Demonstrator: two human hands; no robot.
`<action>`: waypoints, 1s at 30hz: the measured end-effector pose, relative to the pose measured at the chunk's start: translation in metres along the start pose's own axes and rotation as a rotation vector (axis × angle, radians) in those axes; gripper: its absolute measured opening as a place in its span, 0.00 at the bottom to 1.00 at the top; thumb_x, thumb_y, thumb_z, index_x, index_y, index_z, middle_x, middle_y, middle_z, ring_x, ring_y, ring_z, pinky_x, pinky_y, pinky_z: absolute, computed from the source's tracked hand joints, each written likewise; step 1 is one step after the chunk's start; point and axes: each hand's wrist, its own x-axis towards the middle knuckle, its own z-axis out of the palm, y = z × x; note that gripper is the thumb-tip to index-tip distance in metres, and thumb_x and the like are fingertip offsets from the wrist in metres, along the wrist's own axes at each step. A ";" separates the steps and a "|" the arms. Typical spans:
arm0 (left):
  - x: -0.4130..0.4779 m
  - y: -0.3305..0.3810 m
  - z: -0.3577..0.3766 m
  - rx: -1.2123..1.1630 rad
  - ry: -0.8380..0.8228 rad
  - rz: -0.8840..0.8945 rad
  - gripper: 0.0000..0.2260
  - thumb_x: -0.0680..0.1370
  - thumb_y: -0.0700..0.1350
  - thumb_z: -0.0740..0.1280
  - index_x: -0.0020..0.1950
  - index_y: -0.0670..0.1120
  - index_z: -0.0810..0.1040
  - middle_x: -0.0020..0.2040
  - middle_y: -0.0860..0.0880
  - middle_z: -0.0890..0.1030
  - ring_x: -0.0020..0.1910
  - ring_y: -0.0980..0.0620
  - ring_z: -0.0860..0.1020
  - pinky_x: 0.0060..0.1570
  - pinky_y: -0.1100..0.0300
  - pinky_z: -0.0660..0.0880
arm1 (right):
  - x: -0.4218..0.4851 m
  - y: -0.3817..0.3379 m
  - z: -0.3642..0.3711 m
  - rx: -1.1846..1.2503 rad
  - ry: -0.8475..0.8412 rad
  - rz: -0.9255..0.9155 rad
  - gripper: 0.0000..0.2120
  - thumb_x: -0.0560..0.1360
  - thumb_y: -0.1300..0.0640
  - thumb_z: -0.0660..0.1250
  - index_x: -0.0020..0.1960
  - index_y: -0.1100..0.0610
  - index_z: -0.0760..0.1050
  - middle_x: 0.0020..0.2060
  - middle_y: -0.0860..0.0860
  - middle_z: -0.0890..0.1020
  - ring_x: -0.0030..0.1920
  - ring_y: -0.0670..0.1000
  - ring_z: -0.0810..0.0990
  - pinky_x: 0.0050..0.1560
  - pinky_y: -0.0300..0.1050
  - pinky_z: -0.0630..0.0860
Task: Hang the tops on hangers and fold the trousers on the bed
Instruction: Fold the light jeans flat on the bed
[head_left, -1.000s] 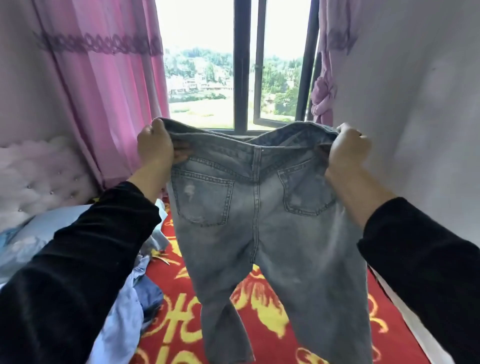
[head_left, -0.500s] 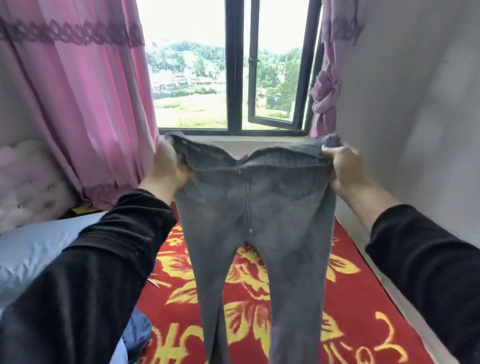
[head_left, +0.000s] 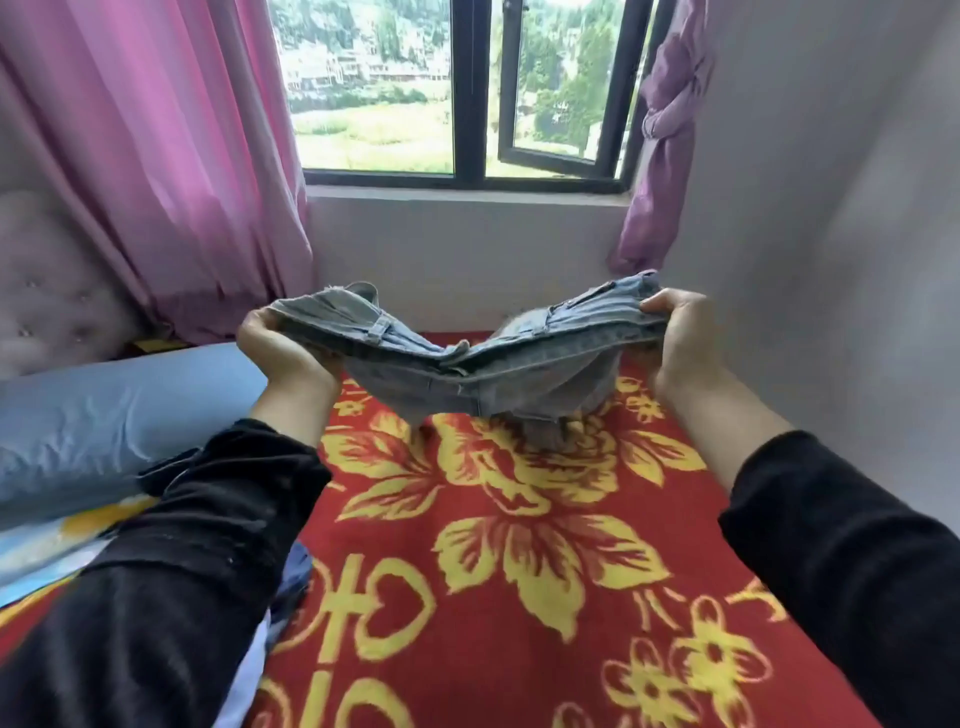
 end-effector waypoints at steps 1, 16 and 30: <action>-0.007 -0.010 -0.015 0.036 0.034 -0.012 0.21 0.65 0.50 0.54 0.31 0.40 0.85 0.39 0.39 0.84 0.41 0.42 0.84 0.45 0.57 0.79 | -0.003 0.020 -0.006 -0.045 0.038 0.042 0.09 0.64 0.63 0.64 0.44 0.61 0.77 0.41 0.57 0.79 0.39 0.57 0.79 0.36 0.46 0.76; -0.179 -0.161 -0.334 0.665 0.640 -0.427 0.17 0.75 0.55 0.61 0.51 0.43 0.80 0.47 0.45 0.77 0.45 0.47 0.76 0.47 0.53 0.73 | -0.121 0.299 -0.212 -0.733 0.142 0.667 0.05 0.62 0.69 0.61 0.37 0.66 0.73 0.32 0.58 0.74 0.31 0.57 0.72 0.35 0.49 0.71; -0.292 -0.161 -0.501 1.899 0.159 -0.798 0.13 0.72 0.42 0.67 0.30 0.45 0.67 0.27 0.49 0.70 0.30 0.46 0.70 0.32 0.56 0.62 | -0.234 0.422 -0.319 -1.400 -0.149 0.859 0.05 0.72 0.63 0.61 0.44 0.64 0.74 0.39 0.59 0.77 0.38 0.57 0.75 0.36 0.44 0.71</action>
